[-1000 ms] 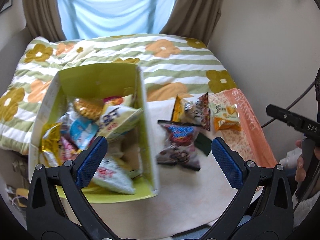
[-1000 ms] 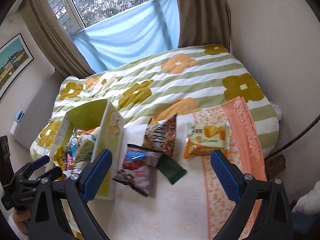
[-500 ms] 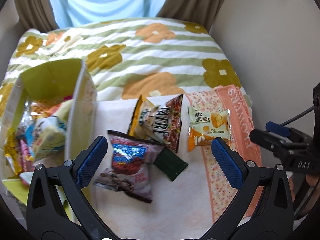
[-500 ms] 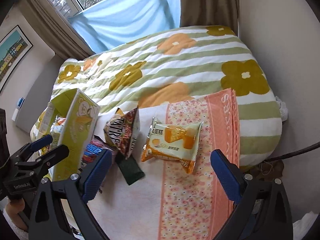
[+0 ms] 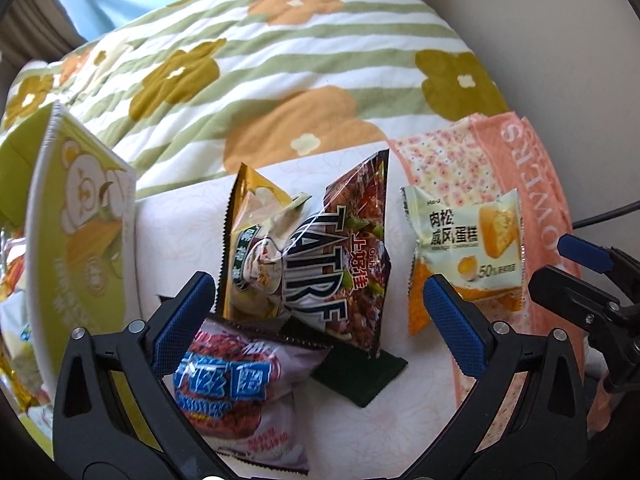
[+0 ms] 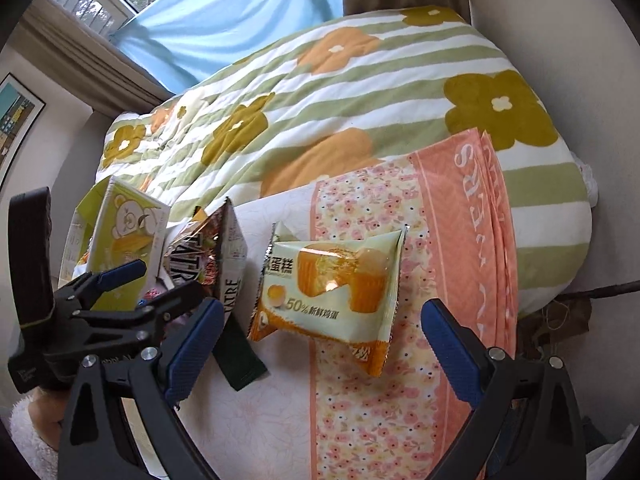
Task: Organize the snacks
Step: 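Grasp the TATRE bag with left while right grasps the egg cake pack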
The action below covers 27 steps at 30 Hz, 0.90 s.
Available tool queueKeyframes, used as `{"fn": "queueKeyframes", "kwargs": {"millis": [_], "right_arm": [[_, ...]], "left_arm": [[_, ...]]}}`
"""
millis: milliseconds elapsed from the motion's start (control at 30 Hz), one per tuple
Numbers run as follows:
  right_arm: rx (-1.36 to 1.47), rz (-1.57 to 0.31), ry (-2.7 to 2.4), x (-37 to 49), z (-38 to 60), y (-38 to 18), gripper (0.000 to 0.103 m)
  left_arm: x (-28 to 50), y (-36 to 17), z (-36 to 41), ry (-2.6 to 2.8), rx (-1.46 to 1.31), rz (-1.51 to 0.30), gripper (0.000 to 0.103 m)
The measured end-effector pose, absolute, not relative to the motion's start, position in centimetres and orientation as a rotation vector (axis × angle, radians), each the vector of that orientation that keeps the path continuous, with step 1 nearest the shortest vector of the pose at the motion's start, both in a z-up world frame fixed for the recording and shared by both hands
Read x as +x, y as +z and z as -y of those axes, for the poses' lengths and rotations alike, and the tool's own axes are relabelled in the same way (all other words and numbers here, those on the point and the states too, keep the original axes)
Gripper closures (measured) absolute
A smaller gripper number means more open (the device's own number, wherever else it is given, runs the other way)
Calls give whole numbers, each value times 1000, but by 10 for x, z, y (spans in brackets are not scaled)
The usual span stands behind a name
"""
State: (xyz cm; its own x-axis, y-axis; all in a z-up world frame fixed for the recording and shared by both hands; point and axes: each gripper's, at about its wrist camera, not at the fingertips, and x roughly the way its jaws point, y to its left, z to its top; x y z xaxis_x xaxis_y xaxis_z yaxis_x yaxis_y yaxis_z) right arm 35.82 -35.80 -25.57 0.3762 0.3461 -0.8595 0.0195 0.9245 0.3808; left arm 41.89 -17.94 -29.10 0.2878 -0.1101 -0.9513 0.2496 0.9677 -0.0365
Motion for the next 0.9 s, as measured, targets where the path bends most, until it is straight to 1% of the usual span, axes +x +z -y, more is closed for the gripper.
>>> {"fn": "queueKeyframes", "kwargs": {"millis": [300,333,400,500,533,567,633,767,900], "right_arm": [[386,-1216,182,372,345,-272,5],[387,-1220,178,374,344,-274,5],[386,-1227,166,378,343,-276,5],[387,-1236,155,382,341,-279,5],[385,-1239,152,383,340,-280,5],[382,-1241,150,384,339,-281,5],[379,-1249,142,387,337,-284,5],[373,-1261,128,391,334,-289,5],[348,-1259,110,393,331,-291,5]], "left_arm": [[437,-316,184,-241,182,-1302,1],[438,-318,182,-242,181,-1305,4],[440,-322,179,-243,176,-1315,14],[441,-325,175,-259,168,-1311,15],[441,-325,175,-263,172,-1307,18],[441,-324,174,-265,171,-1300,22],[441,-322,173,-264,173,-1288,27],[443,-319,168,-272,156,-1284,31],[443,-315,165,-273,148,-1278,32]]}}
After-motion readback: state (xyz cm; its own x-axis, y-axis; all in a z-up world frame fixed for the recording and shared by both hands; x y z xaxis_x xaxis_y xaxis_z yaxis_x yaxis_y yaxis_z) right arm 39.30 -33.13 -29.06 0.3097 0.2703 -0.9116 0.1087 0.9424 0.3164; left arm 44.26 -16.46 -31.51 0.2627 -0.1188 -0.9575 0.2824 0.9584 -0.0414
